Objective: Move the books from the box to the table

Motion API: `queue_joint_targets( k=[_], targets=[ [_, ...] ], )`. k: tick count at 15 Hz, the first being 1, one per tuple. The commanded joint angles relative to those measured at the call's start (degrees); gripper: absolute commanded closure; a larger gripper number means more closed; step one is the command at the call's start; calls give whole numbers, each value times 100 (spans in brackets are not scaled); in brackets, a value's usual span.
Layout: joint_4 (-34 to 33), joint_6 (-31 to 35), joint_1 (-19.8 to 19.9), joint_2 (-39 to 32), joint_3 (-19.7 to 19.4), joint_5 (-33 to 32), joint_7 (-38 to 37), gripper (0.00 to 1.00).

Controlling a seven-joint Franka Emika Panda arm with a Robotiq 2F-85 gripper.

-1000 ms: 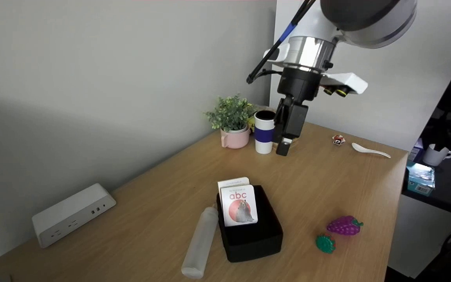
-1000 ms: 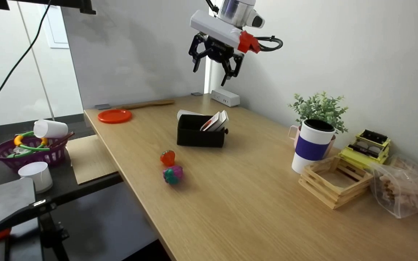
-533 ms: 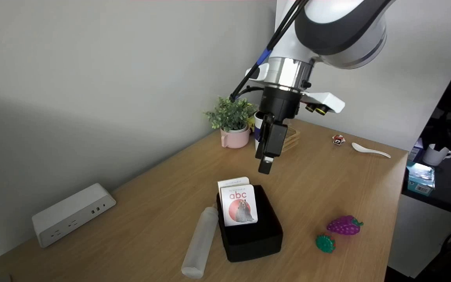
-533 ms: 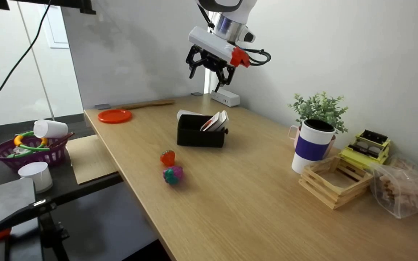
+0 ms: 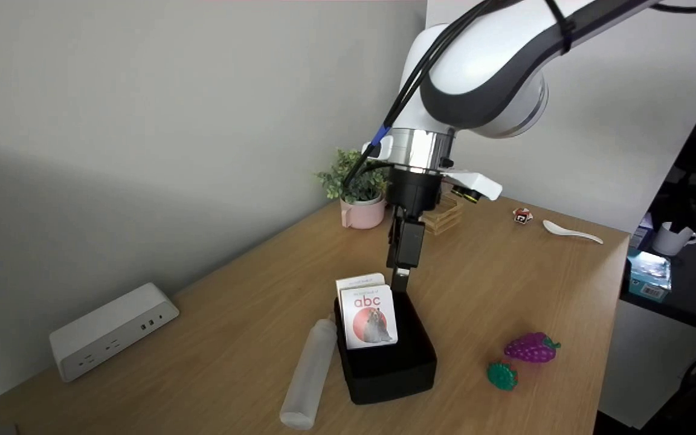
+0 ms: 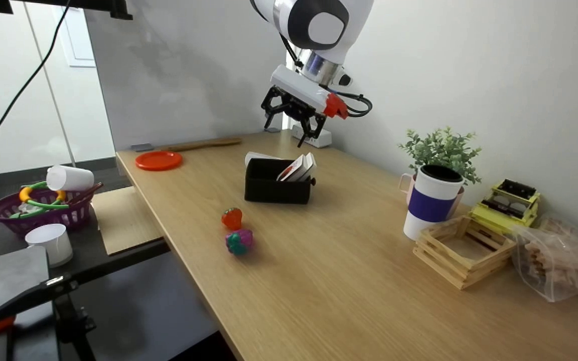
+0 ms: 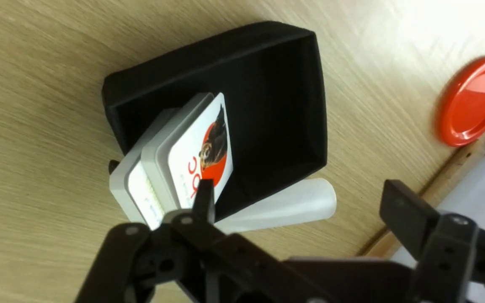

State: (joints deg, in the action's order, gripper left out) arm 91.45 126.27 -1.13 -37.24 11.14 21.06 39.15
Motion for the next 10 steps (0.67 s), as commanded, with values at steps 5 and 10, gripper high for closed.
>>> queue_joint_targets(
  k=[5, 10],
  targets=[
    [-477, -338, 132, -456, 117, -385, -68, 0],
    [-452, -313, 174, -412, 132, -401, -2, 0]
  ],
)
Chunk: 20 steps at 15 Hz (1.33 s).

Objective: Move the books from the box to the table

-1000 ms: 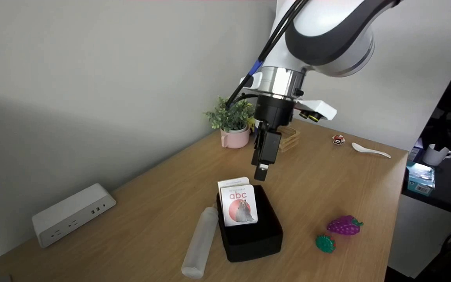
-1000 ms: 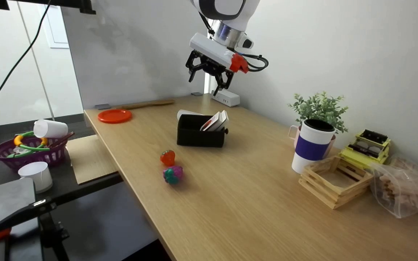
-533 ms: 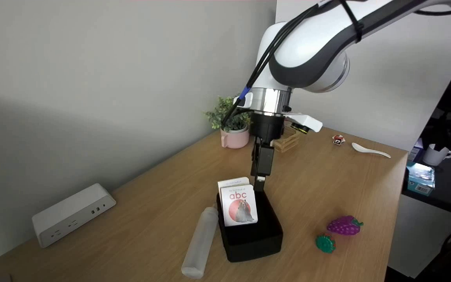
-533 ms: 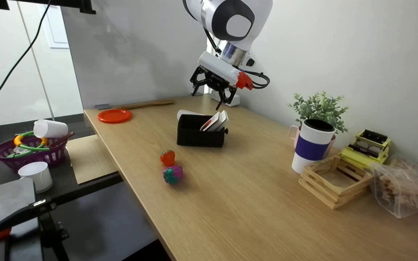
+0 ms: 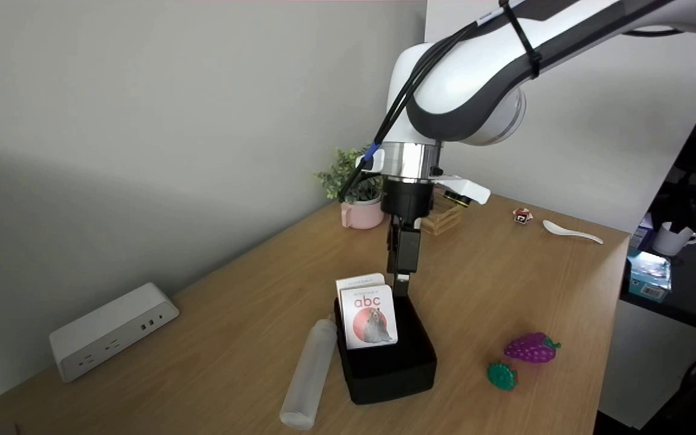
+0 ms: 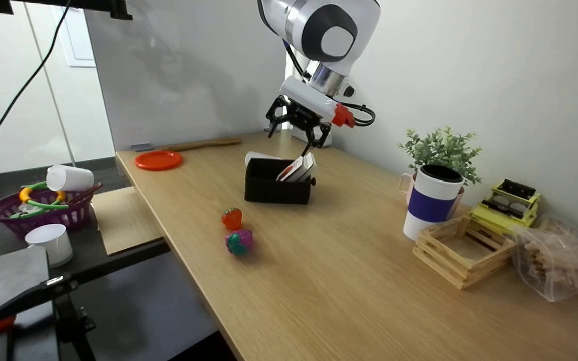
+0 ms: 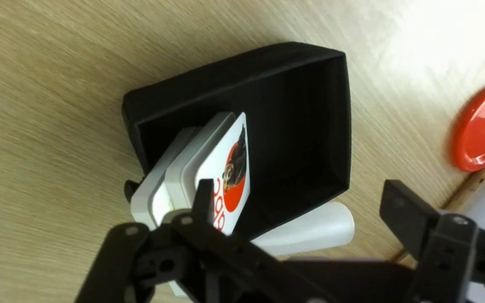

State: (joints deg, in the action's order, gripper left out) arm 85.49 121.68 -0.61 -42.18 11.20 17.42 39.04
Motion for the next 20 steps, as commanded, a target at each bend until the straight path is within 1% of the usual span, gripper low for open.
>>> queue_joint_targets(
  k=[1, 7, 13, 20],
  targets=[
    [117, 146, 125, 56, 136, -32, 19, 0],
    [-254, -108, 84, -265, 166, -99, 21, 0],
    [-504, -215, 41, -535, 153, -221, -72, 0],
    [-656, -248, -5, -624, 101, -526, -306, 0]
  ],
)
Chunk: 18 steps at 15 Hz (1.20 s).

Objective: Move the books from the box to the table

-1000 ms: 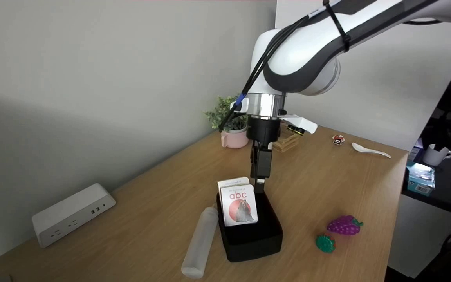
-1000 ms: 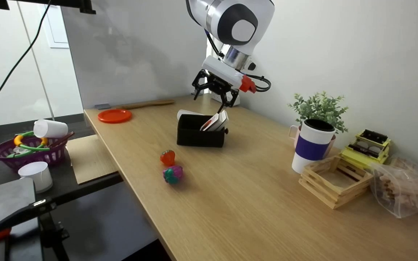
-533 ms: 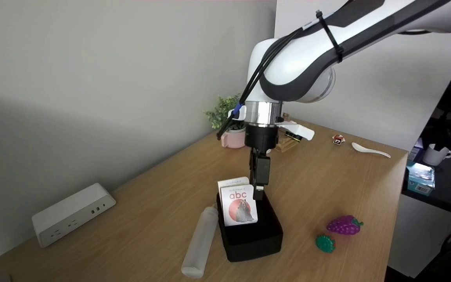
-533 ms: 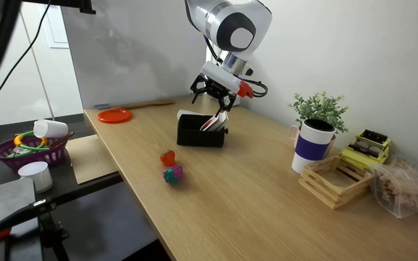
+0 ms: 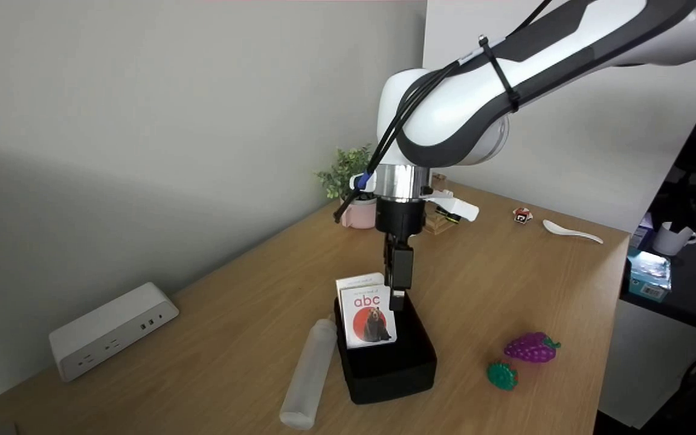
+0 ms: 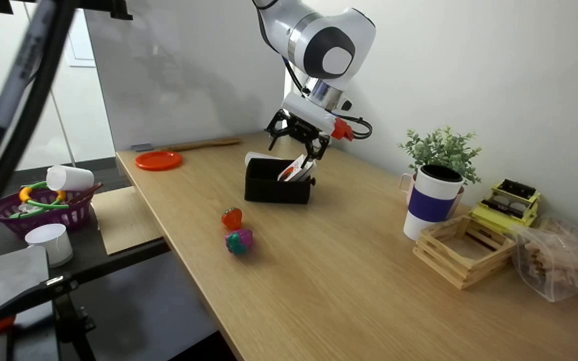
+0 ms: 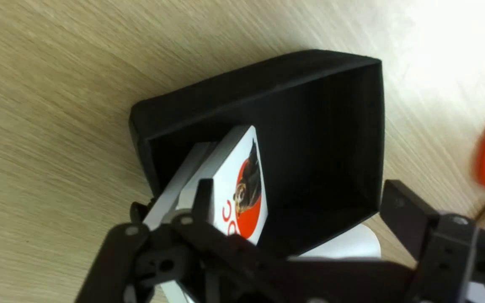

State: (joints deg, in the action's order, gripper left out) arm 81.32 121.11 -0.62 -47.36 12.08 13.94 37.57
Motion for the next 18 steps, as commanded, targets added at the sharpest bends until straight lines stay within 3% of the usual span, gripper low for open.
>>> queue_joint_targets(
  k=[1, 18],
  targets=[
    [-256, -191, -6, -106, 10, -211, -181, 0],
    [-263, -116, 70, -204, 43, -228, -199, 0]
  ],
)
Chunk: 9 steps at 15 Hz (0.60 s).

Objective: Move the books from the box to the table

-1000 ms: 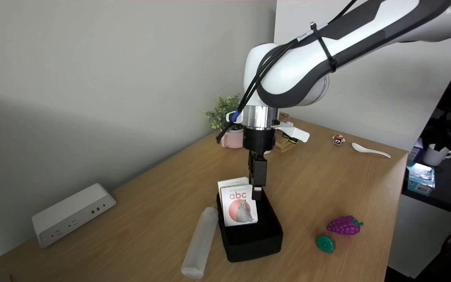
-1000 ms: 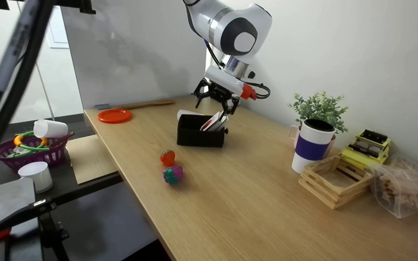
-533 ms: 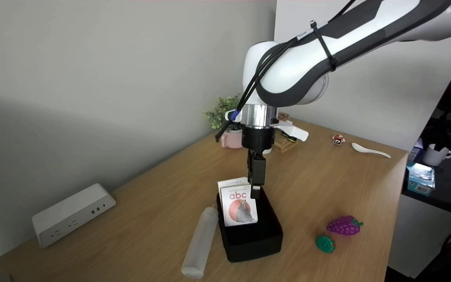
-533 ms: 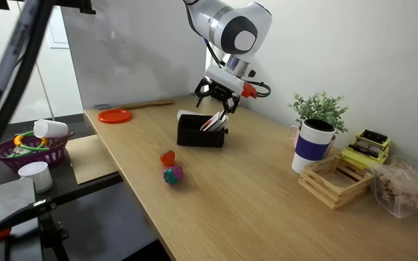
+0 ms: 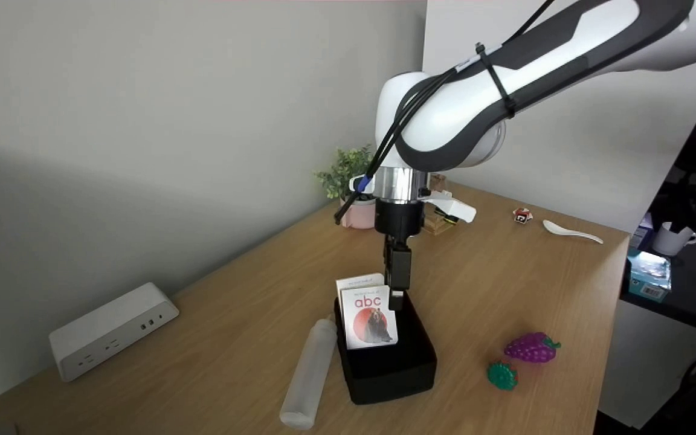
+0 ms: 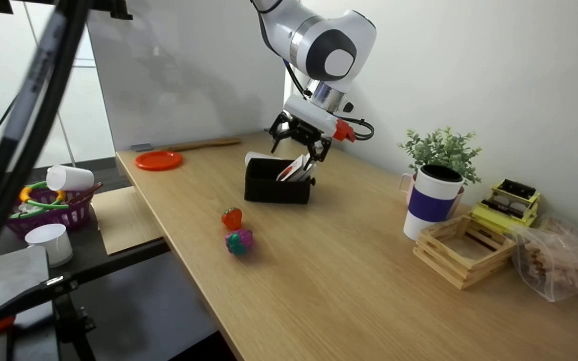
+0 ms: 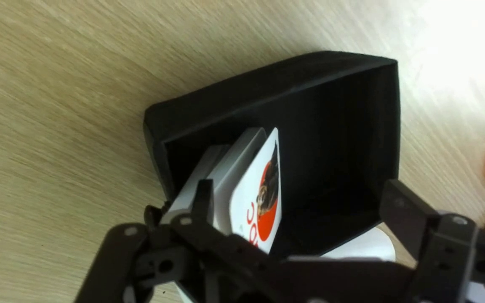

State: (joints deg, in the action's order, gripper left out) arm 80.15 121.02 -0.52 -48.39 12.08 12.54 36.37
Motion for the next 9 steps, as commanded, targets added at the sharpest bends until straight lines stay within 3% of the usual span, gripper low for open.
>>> queue_joint_targets(
  k=[1, 9],
  targets=[
    [-163, -120, 68, -113, 45, -89, -73, 0],
    [-259, -111, 76, -172, 73, -81, -22, 0]
  ],
)
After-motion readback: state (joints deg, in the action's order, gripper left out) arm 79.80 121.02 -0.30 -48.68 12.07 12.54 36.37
